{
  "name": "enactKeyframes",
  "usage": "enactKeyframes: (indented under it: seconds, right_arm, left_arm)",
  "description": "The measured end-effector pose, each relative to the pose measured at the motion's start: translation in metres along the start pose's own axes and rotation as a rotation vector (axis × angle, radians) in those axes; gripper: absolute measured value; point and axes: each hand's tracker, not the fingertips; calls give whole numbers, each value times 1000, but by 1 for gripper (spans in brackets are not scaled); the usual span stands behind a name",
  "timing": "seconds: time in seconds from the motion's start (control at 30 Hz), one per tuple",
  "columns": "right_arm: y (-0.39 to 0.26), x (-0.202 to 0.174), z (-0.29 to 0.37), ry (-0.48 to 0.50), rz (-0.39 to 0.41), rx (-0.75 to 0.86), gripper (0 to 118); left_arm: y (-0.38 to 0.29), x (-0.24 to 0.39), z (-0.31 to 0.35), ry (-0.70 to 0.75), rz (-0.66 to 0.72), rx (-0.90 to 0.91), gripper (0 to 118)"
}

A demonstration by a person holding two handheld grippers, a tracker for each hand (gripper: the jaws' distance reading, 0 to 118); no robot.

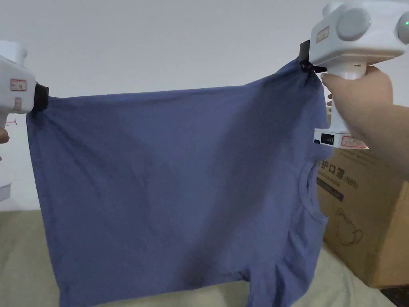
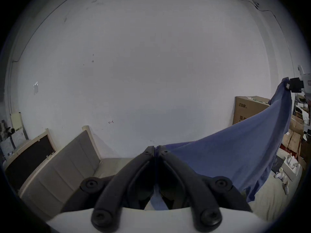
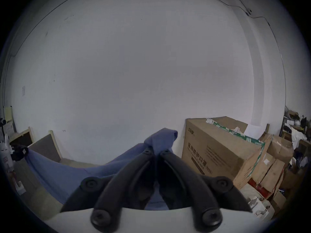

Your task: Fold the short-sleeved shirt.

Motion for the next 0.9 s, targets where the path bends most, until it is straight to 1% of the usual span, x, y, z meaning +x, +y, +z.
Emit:
enactKeyframes:
  seconds: [0.07,0.13,0.23,0.27,0.33,0.37,0.4,0.5,0.53,0.57,0.6,0.63,0.67,0.7,0.73,0.8,0.9]
  right_arm:
    - [-21,-1,-10,-1,9,-10,2]
    - [-56,0,-20,-2,20,-51,2]
    - [-141,5,-33,5,20,-184,2]
    - [-179,6,-29,-10,15,-255,2]
    - [-252,14,-22,18,-2,-380,2]
    - [-294,19,-12,38,-7,-447,2]
    - [-334,23,2,38,-13,-508,2]
    - [-441,48,51,28,-29,-690,2]
    - [-467,59,67,37,-42,-727,2]
    - [-490,68,90,62,-17,-759,2]
    - [-513,78,116,73,-10,-791,2]
    - [-527,85,138,67,-22,-803,2]
    - [-540,92,165,77,-27,-847,2]
    - [-550,101,189,94,-44,-851,2]
    - [-555,105,208,101,-35,-849,2]
    - [-555,113,251,127,-41,-824,2]
    - [-551,119,288,146,-33,-832,2]
  left_arm:
    - [-16,5,-13,8,6,-25,2]
    - [-37,7,-30,-2,15,-64,2]
    - [-99,19,-36,-36,55,-180,2]
    - [-128,23,-35,-54,74,-225,2]
    - [-184,30,-28,-90,113,-302,2]
    - [-218,35,-17,-111,143,-352,2]
    - [-250,36,-7,-135,164,-401,2]
    - [-337,40,38,-151,160,-546,2]
    - [-359,40,55,-157,143,-581,2]
    - [-382,39,76,-164,136,-613,2]
    - [-404,35,95,-185,139,-644,2]
    - [-420,31,112,-195,147,-675,2]
    - [-436,28,134,-210,161,-685,2]
    - [-447,27,156,-215,156,-708,2]
    - [-454,26,175,-213,149,-699,2]
    - [-464,26,216,-237,139,-702,2]
    - [-472,26,268,-248,131,-688,2]
